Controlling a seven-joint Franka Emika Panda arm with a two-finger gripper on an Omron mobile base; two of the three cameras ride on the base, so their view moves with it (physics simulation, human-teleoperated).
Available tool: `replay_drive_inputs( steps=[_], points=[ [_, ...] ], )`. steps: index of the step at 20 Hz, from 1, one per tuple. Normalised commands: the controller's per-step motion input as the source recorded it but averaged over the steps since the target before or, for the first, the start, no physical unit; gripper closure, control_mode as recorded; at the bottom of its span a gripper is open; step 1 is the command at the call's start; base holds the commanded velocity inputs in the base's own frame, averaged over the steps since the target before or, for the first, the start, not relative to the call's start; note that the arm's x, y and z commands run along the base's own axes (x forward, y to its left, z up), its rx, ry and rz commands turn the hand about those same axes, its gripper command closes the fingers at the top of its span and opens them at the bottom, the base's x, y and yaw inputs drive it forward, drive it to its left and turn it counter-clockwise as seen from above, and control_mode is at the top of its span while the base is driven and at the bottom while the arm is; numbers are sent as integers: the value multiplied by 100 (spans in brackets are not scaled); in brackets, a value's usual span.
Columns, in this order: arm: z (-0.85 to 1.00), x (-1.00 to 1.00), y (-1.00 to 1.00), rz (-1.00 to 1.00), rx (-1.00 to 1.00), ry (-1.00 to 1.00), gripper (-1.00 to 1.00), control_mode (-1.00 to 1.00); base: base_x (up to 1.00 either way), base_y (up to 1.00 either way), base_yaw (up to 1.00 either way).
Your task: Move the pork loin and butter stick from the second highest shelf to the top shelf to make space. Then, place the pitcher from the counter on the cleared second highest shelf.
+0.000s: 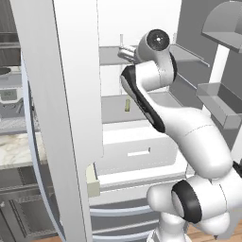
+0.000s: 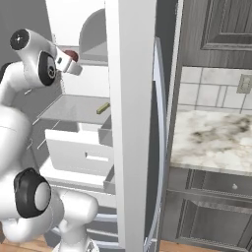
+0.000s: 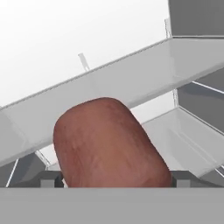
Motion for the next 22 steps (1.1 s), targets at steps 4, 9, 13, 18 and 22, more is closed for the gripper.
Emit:
replay_drive_inputs(
  steps=[4, 9, 13, 18, 22],
  points=[
    [0, 65, 0, 0, 0, 4, 100, -100, 0, 0, 0],
    [-11, 75, 0, 0, 0, 5, 100, -100, 0, 0, 0],
    [-27, 75, 0, 0, 0, 3, 100, -100, 0, 0, 0],
    [-24, 72, 0, 0, 0, 0, 100, -100, 0, 0, 0],
    [-18, 80, 2, 0, 0, 0, 100, -100, 0, 0, 0]
  ],
)
